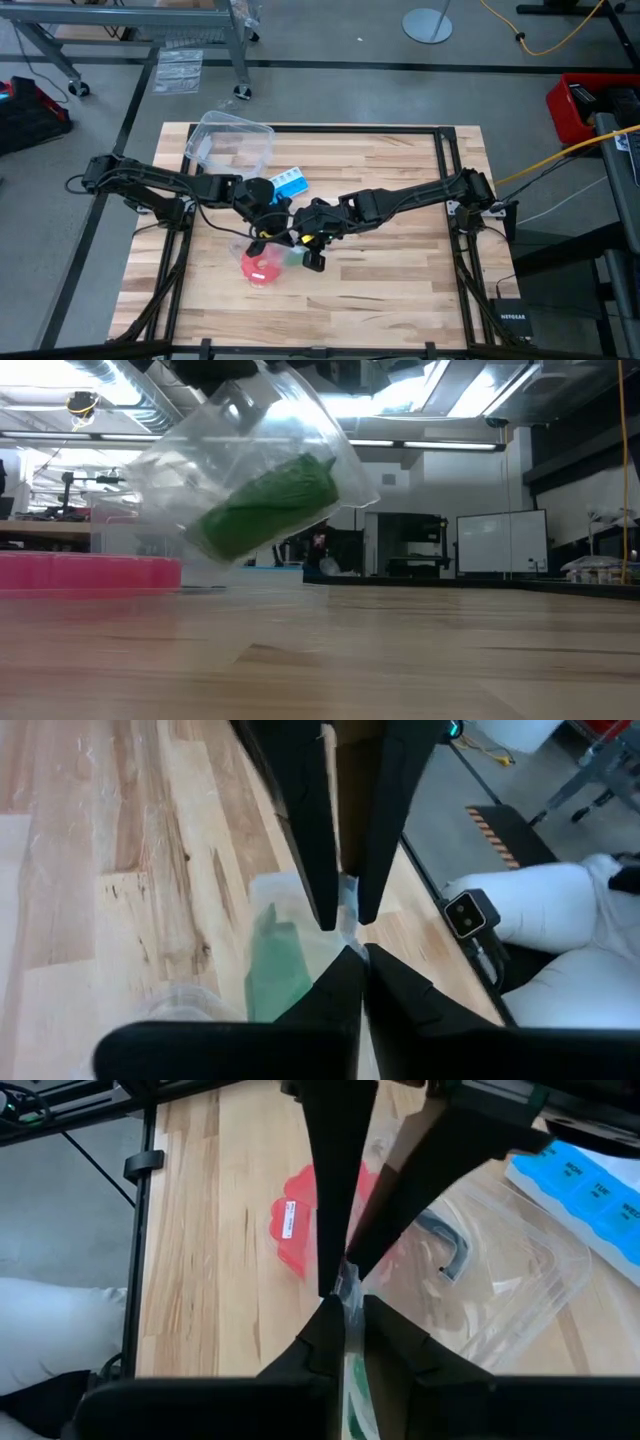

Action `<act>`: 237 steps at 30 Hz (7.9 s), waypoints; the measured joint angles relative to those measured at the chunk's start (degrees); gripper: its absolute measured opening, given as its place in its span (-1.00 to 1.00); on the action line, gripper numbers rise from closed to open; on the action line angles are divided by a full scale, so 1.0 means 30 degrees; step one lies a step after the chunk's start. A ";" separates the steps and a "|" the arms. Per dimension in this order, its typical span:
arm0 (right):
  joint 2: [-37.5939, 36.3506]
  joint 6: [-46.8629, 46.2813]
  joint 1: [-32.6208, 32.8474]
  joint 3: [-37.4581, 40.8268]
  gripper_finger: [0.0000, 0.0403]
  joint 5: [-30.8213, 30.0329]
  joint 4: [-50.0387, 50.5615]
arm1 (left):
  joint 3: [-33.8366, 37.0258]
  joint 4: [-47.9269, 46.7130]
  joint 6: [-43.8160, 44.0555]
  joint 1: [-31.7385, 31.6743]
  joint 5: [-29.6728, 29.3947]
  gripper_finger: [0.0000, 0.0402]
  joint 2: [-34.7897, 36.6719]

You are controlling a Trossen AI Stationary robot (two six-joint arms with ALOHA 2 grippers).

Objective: Roll bandage
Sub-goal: Close the transparent zip bag

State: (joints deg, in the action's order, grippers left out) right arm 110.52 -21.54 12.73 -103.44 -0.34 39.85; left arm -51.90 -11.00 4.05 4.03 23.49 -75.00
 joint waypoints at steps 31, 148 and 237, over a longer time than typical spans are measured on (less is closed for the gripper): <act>0.0000 0.0350 0.0000 0.0007 -0.87 0.0548 -0.0770 | 0.0015 0.0988 -0.1249 0.0007 -0.0526 -0.99 -0.0007; -0.0351 0.0359 -0.1498 0.0007 -0.26 0.1138 -0.0935 | 0.0021 -0.0920 0.0506 -0.2572 0.0129 -1.00 0.1693; -0.0787 0.1294 -0.2237 -0.0015 -0.87 0.1755 -0.2315 | 0.0015 -0.1067 -0.1953 -0.2339 -0.0386 -0.62 0.4073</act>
State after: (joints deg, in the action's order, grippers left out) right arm 108.16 -17.66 6.02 -103.48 4.93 32.91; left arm -51.86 -14.20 -1.80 -2.98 22.33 -62.78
